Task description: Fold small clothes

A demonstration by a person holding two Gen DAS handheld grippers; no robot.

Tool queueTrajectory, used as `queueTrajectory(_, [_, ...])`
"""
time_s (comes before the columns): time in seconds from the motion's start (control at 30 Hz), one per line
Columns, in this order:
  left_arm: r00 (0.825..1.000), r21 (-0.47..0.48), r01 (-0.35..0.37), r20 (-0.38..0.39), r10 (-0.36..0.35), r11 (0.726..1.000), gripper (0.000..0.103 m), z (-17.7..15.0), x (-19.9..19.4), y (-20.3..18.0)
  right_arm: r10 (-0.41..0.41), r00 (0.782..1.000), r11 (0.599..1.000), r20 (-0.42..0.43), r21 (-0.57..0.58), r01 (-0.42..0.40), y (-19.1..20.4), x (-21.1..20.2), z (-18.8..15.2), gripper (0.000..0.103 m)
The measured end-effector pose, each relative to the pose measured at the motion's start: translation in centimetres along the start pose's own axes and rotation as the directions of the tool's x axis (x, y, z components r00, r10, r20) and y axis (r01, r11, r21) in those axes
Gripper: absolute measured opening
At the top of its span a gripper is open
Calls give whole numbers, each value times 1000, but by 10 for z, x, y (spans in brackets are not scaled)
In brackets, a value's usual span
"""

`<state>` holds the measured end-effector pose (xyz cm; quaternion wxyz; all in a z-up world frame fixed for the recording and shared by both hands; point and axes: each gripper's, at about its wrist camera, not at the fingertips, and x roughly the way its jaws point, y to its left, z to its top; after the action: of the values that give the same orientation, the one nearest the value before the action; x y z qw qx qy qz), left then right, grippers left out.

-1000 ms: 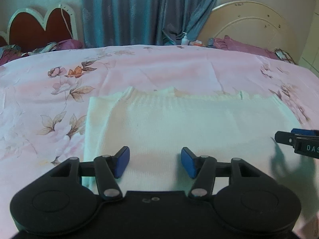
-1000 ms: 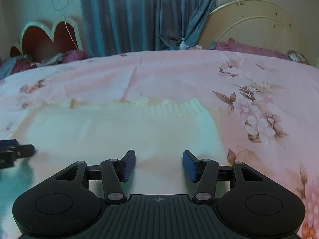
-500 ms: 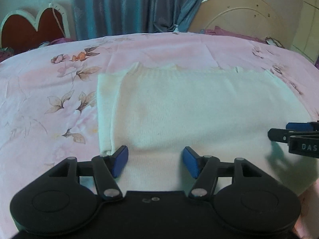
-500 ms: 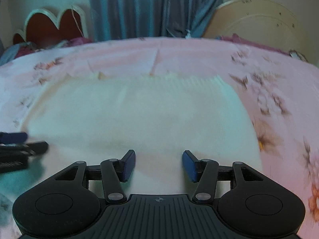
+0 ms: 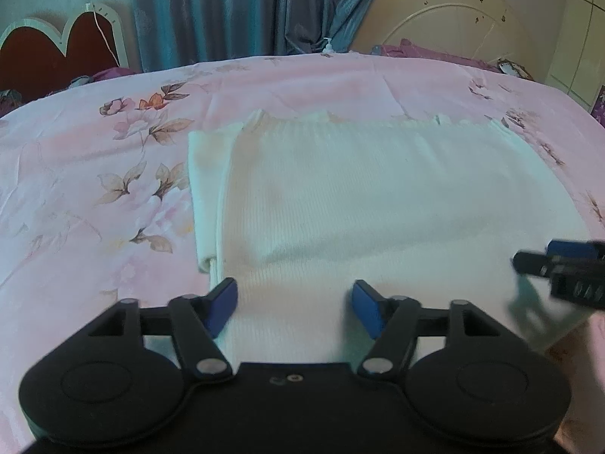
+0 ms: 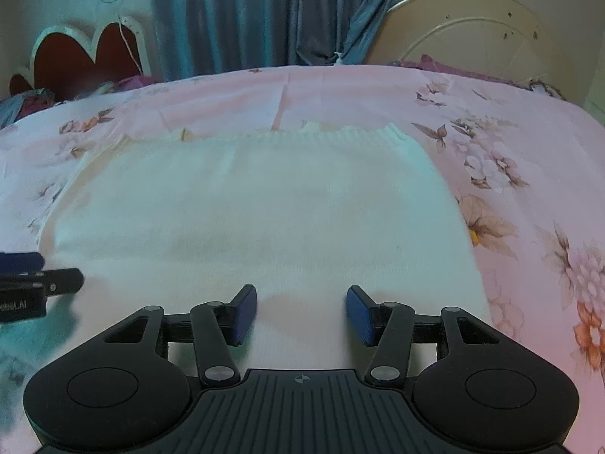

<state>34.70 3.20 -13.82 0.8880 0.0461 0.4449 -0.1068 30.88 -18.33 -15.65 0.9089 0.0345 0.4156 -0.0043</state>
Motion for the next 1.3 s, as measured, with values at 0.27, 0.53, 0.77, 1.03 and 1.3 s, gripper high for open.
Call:
queueTrajectory(0.27, [998, -56, 32, -43, -34, 998, 75, -13, -16, 1, 11, 1000, 999, -6, 46, -10, -3, -15, -11, 53])
queueTrajectory(0.53, [995, -154, 62, -69, -74, 986, 77, -33, -36, 7, 50, 999, 996, 7, 77, -50, -5, -33, -16, 53])
queueTrajectory(0.77, [990, -362, 66, -94, -107, 930, 78, -60, -55, 22, 125, 992, 991, 28, 49, -126, -1, -35, -12, 53])
queueTrajectory(1.03, [983, -589, 144, -6, -182, 795, 78, -76, -52, 21, 192, 981, 981, 22, 33, -193, -9, -26, -6, 53])
queueTrajectory(1.3, [959, -727, 283, 192, -210, 626, 88, -73, -25, 21, 230, 973, 973, 25, 16, -230, -14, -12, 6, 53])
